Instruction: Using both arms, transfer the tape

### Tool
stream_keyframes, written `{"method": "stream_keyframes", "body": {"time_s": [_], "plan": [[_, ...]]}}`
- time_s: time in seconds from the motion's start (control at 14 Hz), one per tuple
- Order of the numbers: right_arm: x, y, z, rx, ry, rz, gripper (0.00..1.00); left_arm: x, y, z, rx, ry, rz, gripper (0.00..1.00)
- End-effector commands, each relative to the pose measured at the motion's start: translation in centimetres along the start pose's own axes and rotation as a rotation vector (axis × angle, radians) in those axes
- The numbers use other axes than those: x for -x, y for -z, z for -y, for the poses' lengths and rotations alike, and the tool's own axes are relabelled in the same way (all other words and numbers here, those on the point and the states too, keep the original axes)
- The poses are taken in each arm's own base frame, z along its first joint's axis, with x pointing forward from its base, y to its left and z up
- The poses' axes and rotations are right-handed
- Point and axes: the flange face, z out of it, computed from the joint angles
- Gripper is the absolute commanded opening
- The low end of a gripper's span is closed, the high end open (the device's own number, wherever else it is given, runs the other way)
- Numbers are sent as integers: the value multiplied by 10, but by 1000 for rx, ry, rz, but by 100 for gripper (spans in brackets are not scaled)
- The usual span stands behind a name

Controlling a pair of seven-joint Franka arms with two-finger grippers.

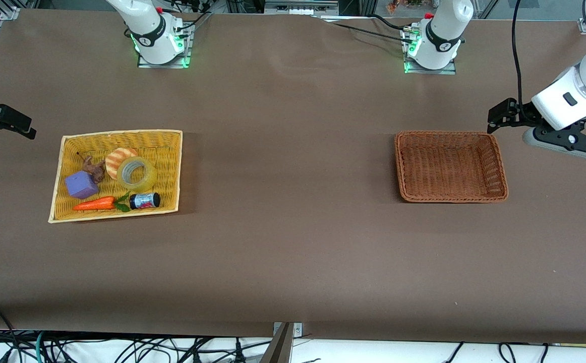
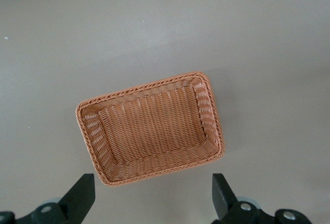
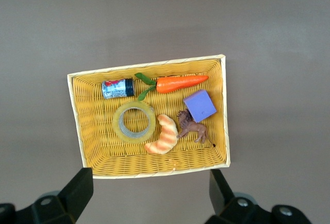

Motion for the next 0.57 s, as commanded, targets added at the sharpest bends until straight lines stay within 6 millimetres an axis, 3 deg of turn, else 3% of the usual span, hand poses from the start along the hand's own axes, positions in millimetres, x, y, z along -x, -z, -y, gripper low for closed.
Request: {"method": "stream_keyframes", "body": {"time_s": [0.0,0.5], "plan": [[-2,6,0,-12,2,-9,100,2,7,1,-15,-10,7,100],[-2,6,0,-14,-1,-9,100,3,7,-2,-12,80,23,100]]}}
